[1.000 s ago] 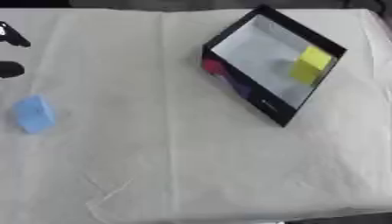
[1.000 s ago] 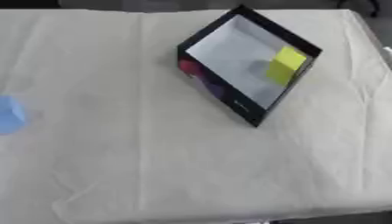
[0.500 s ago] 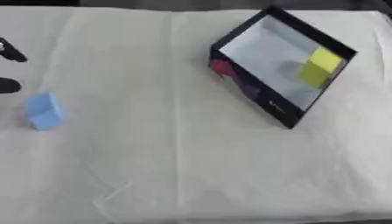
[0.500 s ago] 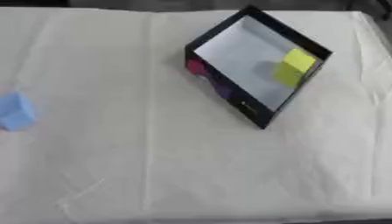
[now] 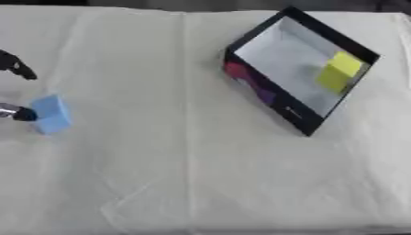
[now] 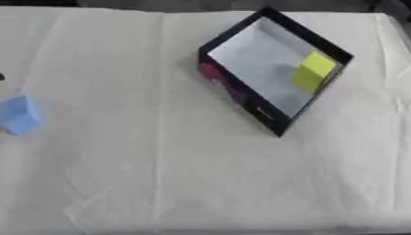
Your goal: Pick up the objects with one hand, pass them to the other hand, and then place them into the box on the other side of the table.
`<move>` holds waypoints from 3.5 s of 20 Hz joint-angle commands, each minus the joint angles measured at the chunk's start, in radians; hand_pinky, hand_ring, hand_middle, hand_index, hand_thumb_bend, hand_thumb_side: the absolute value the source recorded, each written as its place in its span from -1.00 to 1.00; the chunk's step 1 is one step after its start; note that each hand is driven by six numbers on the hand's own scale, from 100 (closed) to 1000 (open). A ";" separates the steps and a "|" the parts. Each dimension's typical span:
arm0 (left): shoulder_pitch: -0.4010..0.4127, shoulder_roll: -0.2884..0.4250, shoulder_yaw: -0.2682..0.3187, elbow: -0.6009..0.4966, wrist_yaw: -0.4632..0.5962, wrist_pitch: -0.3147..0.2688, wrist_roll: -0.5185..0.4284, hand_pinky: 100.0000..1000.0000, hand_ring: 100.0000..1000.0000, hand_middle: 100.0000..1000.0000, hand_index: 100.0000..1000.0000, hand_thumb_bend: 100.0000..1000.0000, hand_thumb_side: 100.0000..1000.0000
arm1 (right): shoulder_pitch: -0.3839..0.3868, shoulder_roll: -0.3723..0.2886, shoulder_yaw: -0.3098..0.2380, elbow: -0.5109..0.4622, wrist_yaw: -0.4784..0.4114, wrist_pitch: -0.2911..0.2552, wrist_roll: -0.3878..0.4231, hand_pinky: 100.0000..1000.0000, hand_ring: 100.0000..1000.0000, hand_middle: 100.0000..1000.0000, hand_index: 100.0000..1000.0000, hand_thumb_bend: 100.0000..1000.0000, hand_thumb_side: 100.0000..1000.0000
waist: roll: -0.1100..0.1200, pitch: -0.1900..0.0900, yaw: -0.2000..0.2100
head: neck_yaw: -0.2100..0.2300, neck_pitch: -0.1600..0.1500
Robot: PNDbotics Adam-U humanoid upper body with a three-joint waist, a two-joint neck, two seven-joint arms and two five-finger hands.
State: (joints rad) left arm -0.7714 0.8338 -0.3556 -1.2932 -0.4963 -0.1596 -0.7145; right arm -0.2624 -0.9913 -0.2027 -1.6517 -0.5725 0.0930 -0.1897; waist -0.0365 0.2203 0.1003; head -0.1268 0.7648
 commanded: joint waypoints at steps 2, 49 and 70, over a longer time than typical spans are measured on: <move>-0.013 0.012 -0.009 0.014 -0.011 0.030 0.014 0.82 0.70 0.48 0.66 0.45 0.39 | -0.002 -0.035 -0.014 -0.003 0.012 0.003 -0.001 0.38 0.95 0.76 1.00 -1.00 -0.27 | 0.014 -0.033 -0.002 | 0.016 0.005; -0.020 -0.063 -0.073 0.113 -0.207 0.114 0.127 0.68 0.64 0.41 0.44 0.04 -0.82 | 0.009 -0.006 -0.004 0.037 0.070 0.019 0.025 0.41 0.95 0.76 1.00 -1.00 -0.16 | 0.020 -0.025 -0.013 | 0.050 -0.003; -0.018 -0.035 -0.072 0.012 -0.131 0.175 0.103 0.53 0.48 0.20 0.09 -0.75 -0.88 | 0.016 -0.011 0.001 0.042 0.083 0.023 0.025 0.42 0.95 0.76 1.00 -1.00 -0.17 | 0.022 -0.032 -0.011 | 0.048 -0.009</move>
State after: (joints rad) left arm -0.7775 0.7578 -0.4409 -1.2570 -0.6383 0.0114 -0.6077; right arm -0.2401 -0.9648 -0.1902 -1.6080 -0.4963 0.1158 -0.1662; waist -0.0291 0.2203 0.0886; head -0.0800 0.7635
